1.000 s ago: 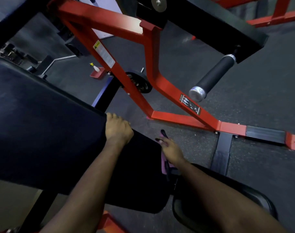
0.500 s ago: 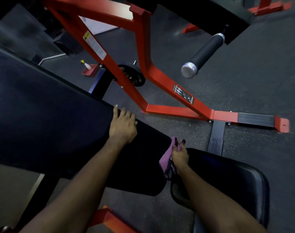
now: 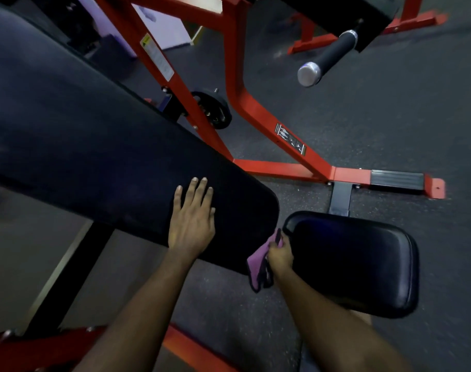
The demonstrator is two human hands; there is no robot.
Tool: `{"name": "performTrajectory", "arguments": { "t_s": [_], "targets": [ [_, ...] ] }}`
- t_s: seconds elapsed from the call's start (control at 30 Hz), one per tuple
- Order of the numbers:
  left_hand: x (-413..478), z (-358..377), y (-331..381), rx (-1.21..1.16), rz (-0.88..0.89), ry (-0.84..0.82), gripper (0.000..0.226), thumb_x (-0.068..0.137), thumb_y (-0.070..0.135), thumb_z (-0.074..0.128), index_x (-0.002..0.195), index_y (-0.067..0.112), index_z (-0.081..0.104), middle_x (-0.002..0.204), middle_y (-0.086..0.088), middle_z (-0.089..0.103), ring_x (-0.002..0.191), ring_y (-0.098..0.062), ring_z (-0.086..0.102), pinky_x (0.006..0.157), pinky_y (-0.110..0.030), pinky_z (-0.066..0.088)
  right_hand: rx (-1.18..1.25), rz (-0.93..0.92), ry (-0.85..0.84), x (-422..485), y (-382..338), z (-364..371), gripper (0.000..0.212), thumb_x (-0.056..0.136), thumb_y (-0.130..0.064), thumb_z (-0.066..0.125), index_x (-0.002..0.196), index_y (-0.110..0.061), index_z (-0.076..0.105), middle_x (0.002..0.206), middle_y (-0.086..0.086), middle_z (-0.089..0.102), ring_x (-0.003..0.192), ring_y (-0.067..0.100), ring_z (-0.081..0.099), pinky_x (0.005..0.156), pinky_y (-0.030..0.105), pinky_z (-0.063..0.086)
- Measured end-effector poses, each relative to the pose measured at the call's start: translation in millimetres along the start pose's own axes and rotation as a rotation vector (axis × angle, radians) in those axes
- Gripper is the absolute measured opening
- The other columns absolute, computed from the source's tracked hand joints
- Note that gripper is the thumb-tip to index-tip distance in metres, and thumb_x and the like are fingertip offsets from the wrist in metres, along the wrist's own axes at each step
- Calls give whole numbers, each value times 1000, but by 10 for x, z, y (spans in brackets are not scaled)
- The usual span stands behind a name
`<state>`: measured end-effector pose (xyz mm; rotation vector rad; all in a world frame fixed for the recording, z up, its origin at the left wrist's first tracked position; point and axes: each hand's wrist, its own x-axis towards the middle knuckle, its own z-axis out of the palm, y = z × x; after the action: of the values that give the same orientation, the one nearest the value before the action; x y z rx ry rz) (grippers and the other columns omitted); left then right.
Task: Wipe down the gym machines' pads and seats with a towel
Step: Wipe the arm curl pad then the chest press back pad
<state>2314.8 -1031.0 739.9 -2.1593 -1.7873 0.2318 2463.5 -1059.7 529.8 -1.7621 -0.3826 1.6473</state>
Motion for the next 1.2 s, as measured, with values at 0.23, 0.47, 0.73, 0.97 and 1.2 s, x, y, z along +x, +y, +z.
{"name": "performTrajectory", "arguments": {
  "t_s": [0.23,0.47,0.73,0.97,1.2],
  "targets": [
    [-303,-238,-71,-269,-17,-14,41,104,23,45,141,10,55,153,-5,46,148,-22,32,126,-43,15,-183,-74,-155,-603,38,-383,38,98,-23,65,136,-22,61,130,9,66,110,25,63,99,34,50],
    [-491,-1055,-243,-644,-224,-13,35,107,37,36,88,16,57,86,-3,64,83,-26,62,74,-43,50,-89,-524,-395,-1655,-1165,-311,48,99,-11,63,143,-26,53,140,-13,52,129,10,50,95,13,41],
    [-670,-1805,-787,-1094,-553,-98,59,92,76,38,107,22,57,110,-7,65,95,-23,63,78,-37,50,-139,-689,-719,-2720,-1973,353,40,96,-3,48,131,-21,42,129,6,57,107,14,61,91,29,51],
    [-862,-2293,-1530,-1032,-733,261,66,81,54,76,125,17,44,119,-6,61,110,-27,60,90,-41,52,-78,-795,-1017,-3225,-2597,1090,53,86,15,36,117,-26,44,129,1,62,78,11,56,64,29,37],
    [-569,-2928,-2289,-894,-689,522,58,84,46,70,120,11,41,106,-8,62,90,-24,59,72,-30,39,-384,-1014,-1084,-3564,-3461,1849,66,85,-15,79,127,-38,34,120,17,63,109,28,67,82,39,60]
  ]
}}
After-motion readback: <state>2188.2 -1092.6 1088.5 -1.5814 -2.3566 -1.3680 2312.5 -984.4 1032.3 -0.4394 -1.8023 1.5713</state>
